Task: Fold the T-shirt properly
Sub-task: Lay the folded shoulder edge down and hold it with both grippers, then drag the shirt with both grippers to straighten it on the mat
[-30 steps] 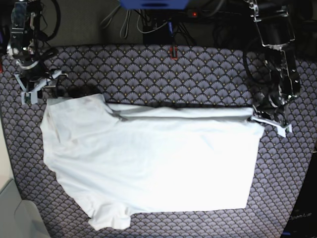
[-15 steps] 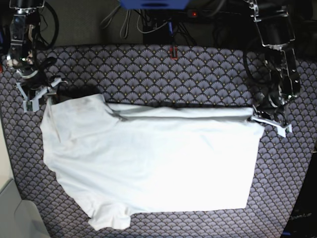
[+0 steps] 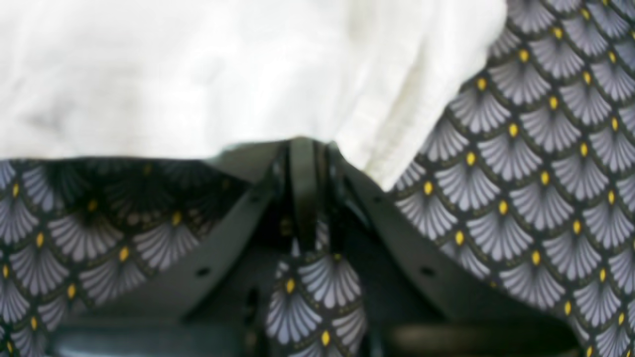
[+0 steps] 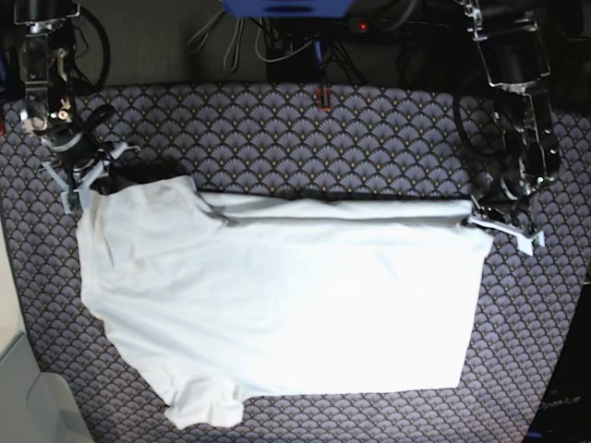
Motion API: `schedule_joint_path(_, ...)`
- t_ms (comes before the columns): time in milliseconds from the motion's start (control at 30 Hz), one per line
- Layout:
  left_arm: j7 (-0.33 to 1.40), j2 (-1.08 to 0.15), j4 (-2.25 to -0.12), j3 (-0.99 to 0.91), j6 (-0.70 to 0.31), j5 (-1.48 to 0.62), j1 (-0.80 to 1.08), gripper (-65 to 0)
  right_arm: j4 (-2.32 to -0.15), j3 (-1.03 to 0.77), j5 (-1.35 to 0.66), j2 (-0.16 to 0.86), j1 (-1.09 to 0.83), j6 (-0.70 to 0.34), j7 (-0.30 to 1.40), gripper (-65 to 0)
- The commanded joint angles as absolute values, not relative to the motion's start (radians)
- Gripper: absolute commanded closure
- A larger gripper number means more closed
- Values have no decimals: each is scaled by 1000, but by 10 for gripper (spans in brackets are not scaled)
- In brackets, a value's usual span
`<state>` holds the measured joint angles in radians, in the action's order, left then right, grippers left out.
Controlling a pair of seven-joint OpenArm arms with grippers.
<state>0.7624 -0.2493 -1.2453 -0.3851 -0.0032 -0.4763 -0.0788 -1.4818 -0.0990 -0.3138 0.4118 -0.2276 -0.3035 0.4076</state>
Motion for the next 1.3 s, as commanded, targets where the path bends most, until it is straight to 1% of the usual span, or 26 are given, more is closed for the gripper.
schedule_joint_path(0, 769, -262, -1260, -387, 2, -475, -91, -5, -1501, -104, -320, 426, -225, -311, 390, 0)
schedule_joint_path(100, 796, -263, -1260, -392, 2, -476, -91, -5, -1508, -104, -320, 429, -243, -311, 390, 0)
schedule_joint_path(300, 903, -295, -1353, -397, 2, -473, -85, -5, -1639, -108, -320, 478, -323, -311, 390, 0)
schedule_joint_path(367, 946, -318, -1391, -397, 2, -472, -84, -5, -1682, -128, -320, 495, -349, -311, 390, 0)
schedule_joint_path(567, 1064, -367, -1488, -397, 2, -476, -76, -5, -1770, -226, -320, 499, -401, -312, 390, 0)
schedule_joint_path(733, 1084, -392, -1558, -397, 2, -476, -42, -5, -1822, -262, -320, 504, -430, -315, 390, 0)
schedule_joint_path(800, 1084, -392, -1561, -398, 2, -475, -33, -5, -1834, -263, -320, 519, -429, -351, 398, 0)
schedule_joint_path(900, 1084, -403, -1560, -398, 2, -476, -27, -5, -1836, -294, -320, 516, -426, -420, 400, 0)
schedule_joint_path(967, 1082, -403, -1560, -398, 2, -476, -8, -5, -1836, -311, -320, 515, -430, -437, 400, 0)
schedule_joint_path(1267, 1075, -403, -1564, -398, 2, -476, 39, -5, -1836, -312, -320, 513, -486, -440, 395, 0)
